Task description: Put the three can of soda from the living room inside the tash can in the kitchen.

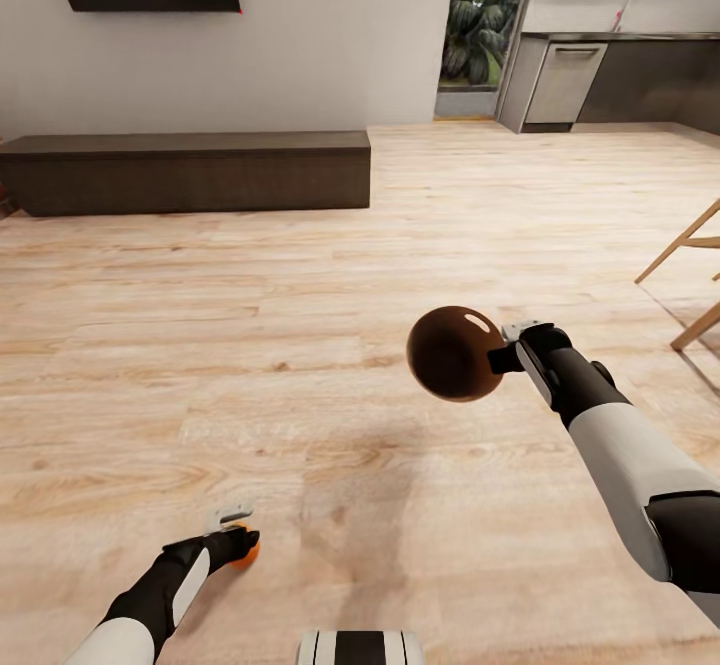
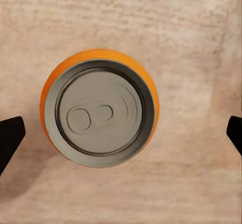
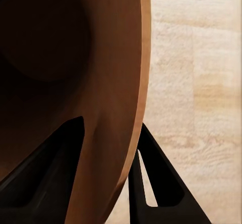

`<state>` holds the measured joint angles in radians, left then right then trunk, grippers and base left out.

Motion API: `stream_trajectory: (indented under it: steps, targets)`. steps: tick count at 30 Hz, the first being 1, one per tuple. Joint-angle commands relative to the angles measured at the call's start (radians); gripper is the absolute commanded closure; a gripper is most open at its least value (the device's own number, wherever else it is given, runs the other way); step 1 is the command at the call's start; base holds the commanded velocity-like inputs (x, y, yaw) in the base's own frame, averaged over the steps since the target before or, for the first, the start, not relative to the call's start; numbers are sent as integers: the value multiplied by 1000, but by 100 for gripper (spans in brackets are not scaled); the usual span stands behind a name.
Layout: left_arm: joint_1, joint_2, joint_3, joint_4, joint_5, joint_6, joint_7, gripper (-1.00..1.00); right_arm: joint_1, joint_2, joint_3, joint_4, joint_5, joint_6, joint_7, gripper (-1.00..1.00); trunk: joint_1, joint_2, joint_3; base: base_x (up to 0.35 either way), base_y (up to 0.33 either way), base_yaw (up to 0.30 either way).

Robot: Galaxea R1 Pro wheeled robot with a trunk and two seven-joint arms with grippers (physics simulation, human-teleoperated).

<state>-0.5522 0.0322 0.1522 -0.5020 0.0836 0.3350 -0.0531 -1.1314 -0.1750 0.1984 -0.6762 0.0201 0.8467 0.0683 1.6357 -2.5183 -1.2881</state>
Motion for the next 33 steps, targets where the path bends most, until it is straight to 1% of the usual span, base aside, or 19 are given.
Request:
stream_trajectory:
  steps: [1, 6, 14, 24, 33]
  targets:
    - [0, 0, 0, 0, 0, 0, 0, -100, -1, 0, -1, -1, -5, 0, 0, 100, 0, 0, 0, 162, 38, 0]
    - [0, 0, 0, -2, -1, -1, -1, -100, -1, 0, -1, 0, -5, 0, 0, 100, 0, 0, 0, 131, 48, 0]
    - [0, 0, 0, -3, -1, -1, 0, -100, -1, 0, 33, 0, -6, 0, -1, 100, 0, 0, 0, 24, 9, 0]
    - [0, 0, -1, -3, -1, -1, -1, -100, 0, 0, 37, 1, -6, 0, -2, 100, 0, 0, 0, 1, 0, 0]
    - [0, 0, -2, -4, -1, 0, -2, -100, 1, 0, 37, 3, -6, -1, -2, 100, 4, -2, -35, 0, 0, 0]
